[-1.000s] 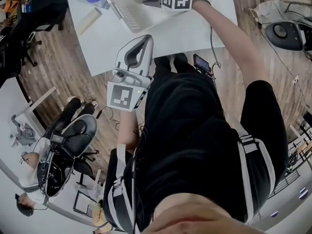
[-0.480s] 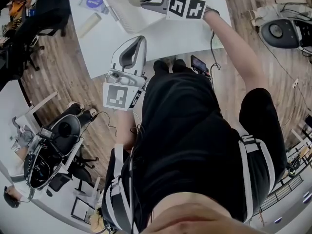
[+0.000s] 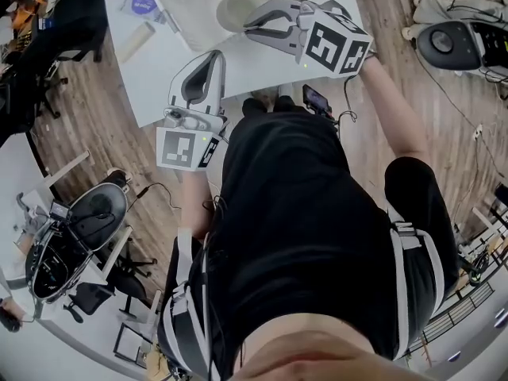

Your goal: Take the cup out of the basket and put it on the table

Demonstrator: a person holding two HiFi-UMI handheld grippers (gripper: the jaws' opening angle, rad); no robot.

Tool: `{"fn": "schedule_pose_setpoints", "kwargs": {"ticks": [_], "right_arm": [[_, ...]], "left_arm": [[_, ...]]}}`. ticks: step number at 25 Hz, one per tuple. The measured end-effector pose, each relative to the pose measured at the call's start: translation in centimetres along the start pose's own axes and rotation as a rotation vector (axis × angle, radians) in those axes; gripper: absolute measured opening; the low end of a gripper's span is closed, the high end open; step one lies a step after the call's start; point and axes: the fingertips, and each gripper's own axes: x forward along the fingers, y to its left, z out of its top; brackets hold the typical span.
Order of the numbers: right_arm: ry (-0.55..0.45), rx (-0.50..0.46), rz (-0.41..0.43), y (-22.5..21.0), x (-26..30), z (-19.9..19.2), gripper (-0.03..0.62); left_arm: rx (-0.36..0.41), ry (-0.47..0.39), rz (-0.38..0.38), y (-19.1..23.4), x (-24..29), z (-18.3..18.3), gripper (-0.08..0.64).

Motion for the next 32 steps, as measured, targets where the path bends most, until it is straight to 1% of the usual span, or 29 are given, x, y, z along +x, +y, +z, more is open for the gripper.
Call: {"fn": "schedule_pose_setpoints", "kwargs": {"ticks": [5, 11, 16, 19, 21, 24, 27, 32], "right_arm": [[-0.026, 0.010, 0.026, 4.0, -1.8, -1.0, 0.037], [0.012, 0.030, 0.018, 7.0, -1.8, -2.4, 0.037], [0.000, 0.094, 0.024, 9.2, -0.3, -4.3, 0.037], [0.007, 0.145, 0.016, 10.1, 1.2, -6.0, 0.037], [0.032, 0.180, 0.016, 10.6, 2.7, -7.6, 0.037], [0.098, 0.189, 0.032, 11.6, 5.3, -10.4, 0.037], [0.153, 0.191, 0.055, 12.6, 7.7, -13.1, 0.037], [0.233, 0.172, 0.090, 14.0, 10.4, -16.8, 0.037]], "left_arm": [[0.005, -0.001, -0.001, -0.4, 0.3, -0.1, 0.018], [0.004, 0.006, -0.001, -0.8, 0.6, -0.6, 0.020], [0.017, 0.014, -0.003, -1.4, 0.9, -1.3, 0.018], [0.029, 0.043, -0.007, -1.6, 0.7, -2.7, 0.020], [0.025, 0.070, -0.015, -1.7, 0.5, -4.1, 0.018], [0.005, 0.087, -0.012, -1.7, -0.1, -5.1, 0.018], [-0.010, 0.081, -0.003, -1.7, -0.5, -5.1, 0.020], [-0.011, 0.085, -0.001, -2.0, -0.6, -4.9, 0.018]]}}
